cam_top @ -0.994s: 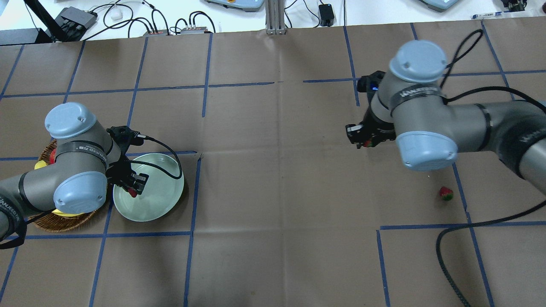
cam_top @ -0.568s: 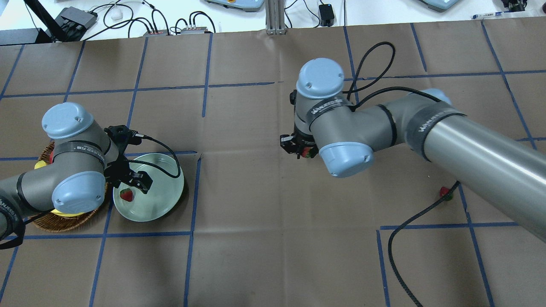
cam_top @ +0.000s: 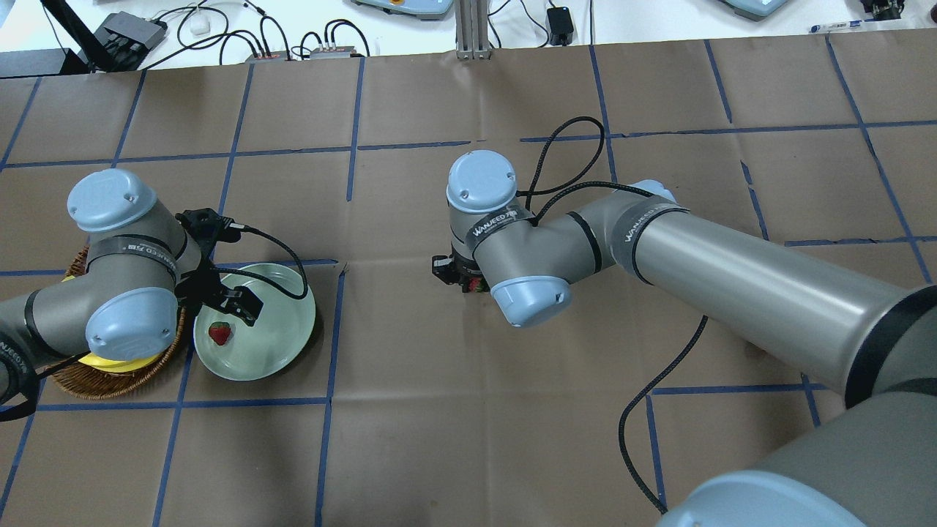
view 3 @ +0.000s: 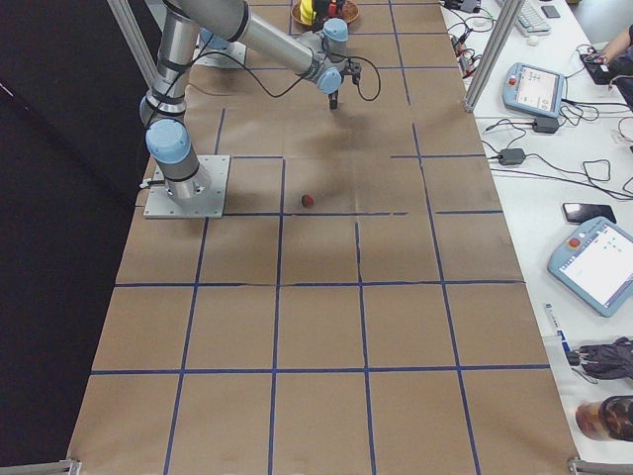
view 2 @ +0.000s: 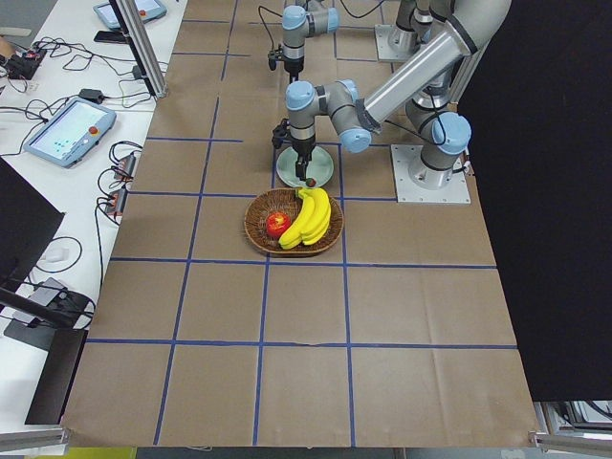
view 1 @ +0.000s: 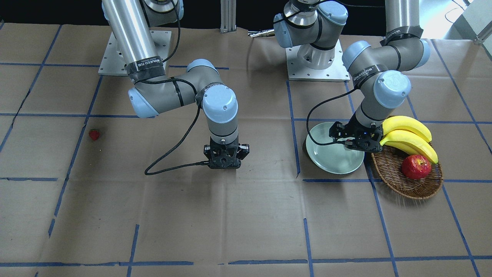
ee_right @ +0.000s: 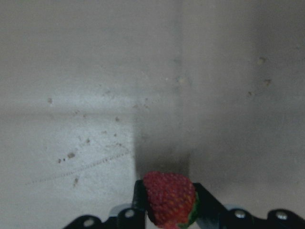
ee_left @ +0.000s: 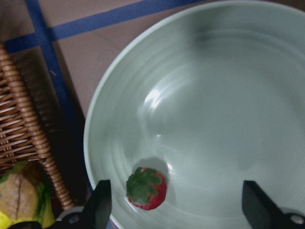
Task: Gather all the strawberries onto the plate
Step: 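Set the strawberry down at the center with the right while the left withdraws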
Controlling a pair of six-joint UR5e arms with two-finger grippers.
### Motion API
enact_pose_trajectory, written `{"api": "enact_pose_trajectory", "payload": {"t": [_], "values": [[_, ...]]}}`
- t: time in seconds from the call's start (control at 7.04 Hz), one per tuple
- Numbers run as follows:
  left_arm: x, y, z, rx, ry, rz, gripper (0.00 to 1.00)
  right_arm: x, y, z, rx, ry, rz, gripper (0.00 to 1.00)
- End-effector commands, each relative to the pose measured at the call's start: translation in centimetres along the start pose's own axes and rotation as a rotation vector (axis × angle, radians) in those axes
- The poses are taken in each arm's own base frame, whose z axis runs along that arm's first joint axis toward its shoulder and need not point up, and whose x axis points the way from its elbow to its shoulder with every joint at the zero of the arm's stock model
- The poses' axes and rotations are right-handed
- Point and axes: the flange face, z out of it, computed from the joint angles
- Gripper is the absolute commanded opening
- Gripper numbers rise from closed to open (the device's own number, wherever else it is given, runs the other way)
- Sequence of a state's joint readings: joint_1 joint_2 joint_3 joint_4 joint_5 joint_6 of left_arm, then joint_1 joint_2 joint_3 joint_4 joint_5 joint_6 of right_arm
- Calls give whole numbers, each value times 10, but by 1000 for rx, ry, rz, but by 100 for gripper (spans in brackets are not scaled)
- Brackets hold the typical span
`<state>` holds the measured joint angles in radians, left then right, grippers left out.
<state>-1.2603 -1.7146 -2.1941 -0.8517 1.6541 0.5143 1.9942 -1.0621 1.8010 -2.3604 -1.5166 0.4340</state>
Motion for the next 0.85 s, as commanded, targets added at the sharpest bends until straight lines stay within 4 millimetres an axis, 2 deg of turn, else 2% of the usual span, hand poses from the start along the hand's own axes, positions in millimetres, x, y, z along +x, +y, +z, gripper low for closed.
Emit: {"api": "enact_pose_trajectory", "payload": {"t": [0.0, 0.14, 0.28, 0.43, 0.57, 0.71], "values": [[5, -9, -7, 40, 39, 4, 99, 5, -12, -8, 11, -14, 20, 100], [5, -14, -13, 62, 53, 5, 99, 6, -12, -17, 14, -16, 22, 100], [12, -17, -14, 75, 72, -25, 99, 9, -10, -34, 7, -11, 16, 100], [35, -21, -19, 80, 70, -51, 99, 20, -10, -62, -7, -3, 20, 100], [67, -35, -34, 102, 57, -59, 99, 53, -13, -92, -39, 25, -34, 100], [97, -45, -49, 71, 69, -87, 99, 105, -21, -117, -72, 38, -41, 100]]}}
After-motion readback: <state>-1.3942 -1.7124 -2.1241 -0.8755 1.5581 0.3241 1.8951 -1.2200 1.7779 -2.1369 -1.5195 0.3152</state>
